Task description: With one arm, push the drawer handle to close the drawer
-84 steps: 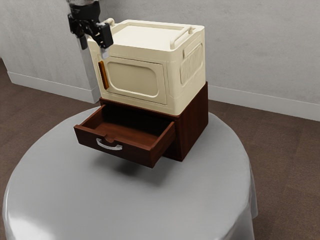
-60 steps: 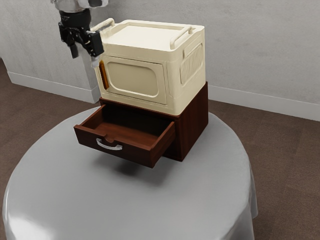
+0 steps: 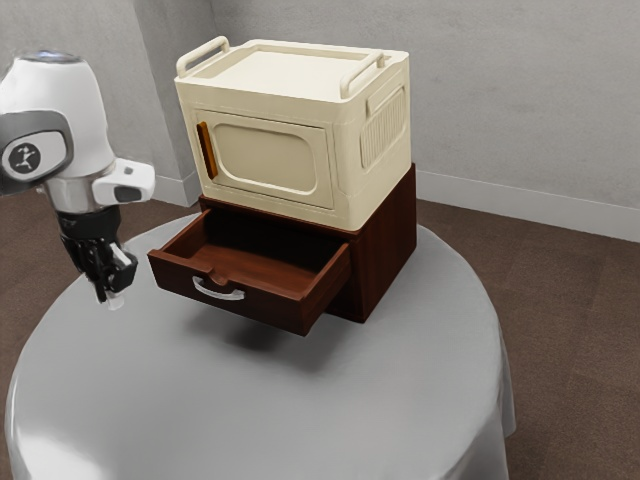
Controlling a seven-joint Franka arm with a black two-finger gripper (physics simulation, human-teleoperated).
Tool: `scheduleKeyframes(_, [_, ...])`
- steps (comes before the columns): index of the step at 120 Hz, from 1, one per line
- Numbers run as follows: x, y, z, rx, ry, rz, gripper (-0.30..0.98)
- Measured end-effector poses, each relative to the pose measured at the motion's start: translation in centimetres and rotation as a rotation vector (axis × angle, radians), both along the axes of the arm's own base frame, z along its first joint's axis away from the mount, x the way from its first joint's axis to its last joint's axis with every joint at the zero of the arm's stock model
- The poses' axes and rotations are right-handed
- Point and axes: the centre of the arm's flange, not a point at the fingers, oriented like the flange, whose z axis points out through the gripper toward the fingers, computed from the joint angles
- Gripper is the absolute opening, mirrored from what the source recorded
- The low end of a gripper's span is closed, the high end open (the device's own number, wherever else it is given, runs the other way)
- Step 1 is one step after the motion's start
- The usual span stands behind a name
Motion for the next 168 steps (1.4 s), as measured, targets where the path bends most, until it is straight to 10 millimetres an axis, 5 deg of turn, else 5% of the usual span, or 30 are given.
scheduleKeyframes(18, [1.4, -0.5, -3.6, 0.011, -0.07, 0.048, -0.05])
scheduleKeyframes(58, [5.0, -1.0, -7.1, 0.001, -0.173, 0.095, -0.09])
scheduleKeyframes(168, [12.2, -2.7, -9.6, -0.006, -0.317, -0.136, -0.1])
